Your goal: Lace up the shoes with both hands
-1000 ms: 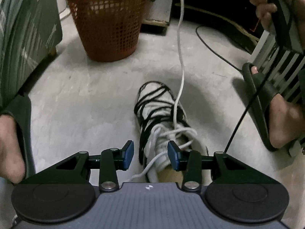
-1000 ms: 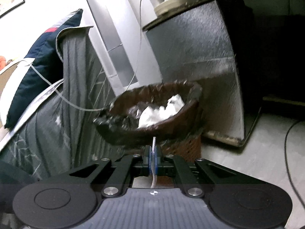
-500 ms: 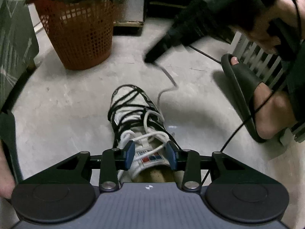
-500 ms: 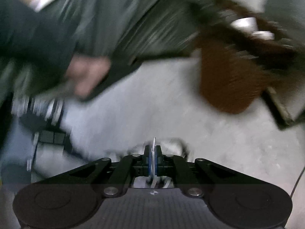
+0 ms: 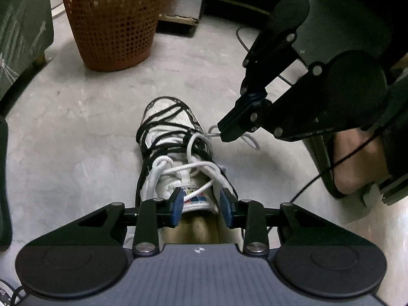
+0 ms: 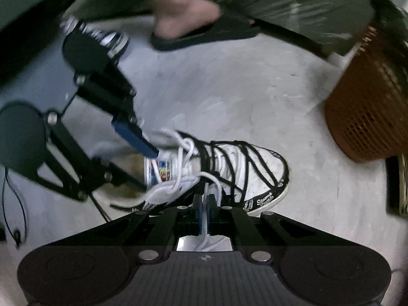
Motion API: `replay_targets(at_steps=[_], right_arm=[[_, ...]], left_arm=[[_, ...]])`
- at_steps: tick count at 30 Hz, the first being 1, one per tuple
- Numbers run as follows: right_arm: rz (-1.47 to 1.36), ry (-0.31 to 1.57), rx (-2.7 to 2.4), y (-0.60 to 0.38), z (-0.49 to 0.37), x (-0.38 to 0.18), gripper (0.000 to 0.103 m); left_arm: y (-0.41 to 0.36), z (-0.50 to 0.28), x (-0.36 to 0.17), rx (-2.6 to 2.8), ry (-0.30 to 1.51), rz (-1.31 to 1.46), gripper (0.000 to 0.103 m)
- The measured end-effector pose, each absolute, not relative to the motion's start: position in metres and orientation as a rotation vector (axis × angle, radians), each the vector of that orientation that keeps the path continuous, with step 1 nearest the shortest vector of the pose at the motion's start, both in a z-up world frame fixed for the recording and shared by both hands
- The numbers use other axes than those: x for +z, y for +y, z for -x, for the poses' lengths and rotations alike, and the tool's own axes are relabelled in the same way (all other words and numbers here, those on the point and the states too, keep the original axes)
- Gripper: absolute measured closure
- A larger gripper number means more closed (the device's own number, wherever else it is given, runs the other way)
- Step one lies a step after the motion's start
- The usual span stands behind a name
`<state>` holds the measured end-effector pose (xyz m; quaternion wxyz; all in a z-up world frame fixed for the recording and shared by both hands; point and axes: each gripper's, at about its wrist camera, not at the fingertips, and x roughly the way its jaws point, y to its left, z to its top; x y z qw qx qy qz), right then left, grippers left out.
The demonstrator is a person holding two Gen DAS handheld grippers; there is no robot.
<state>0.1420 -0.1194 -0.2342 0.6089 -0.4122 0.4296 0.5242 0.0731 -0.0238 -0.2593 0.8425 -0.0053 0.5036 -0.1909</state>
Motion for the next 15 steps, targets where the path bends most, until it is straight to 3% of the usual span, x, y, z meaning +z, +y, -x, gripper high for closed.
replay_targets(at_steps=[15], right_arm=[[1.377, 0.713, 1.310, -0.123, -0.090, -0.264, 0.099]], left_arm=[[-0.011, -0.075, -0.266, -0.356, 1.080, 0.075, 0.069]])
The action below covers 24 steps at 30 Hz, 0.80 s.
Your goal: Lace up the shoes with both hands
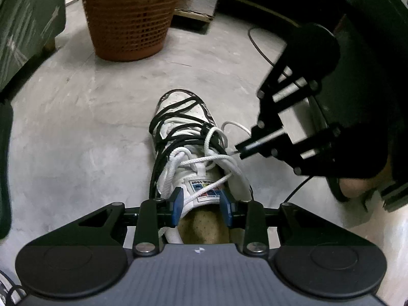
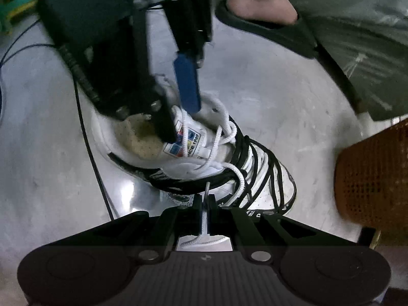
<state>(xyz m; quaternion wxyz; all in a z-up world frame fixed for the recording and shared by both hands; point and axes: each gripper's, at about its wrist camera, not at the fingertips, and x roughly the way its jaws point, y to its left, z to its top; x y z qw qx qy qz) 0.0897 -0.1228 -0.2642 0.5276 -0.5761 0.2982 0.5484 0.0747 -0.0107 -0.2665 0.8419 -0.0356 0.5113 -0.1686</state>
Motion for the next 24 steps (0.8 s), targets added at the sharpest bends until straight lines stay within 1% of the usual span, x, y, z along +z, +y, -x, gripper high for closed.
replay_targets(at_steps=[16, 24], right_arm=[[1.411, 0.583, 1.414, -0.129, -0.083, -0.257, 0.099], [1.421, 0.576, 1.432, -0.131, -0.086, -0.247, 0.099]], left_arm=[[-0.012, -0.074, -0.271, -0.356, 1.089, 0.062, 0.069], [-0.013, -0.075, -0.271, -0.353, 1.093, 0.059, 0.069]])
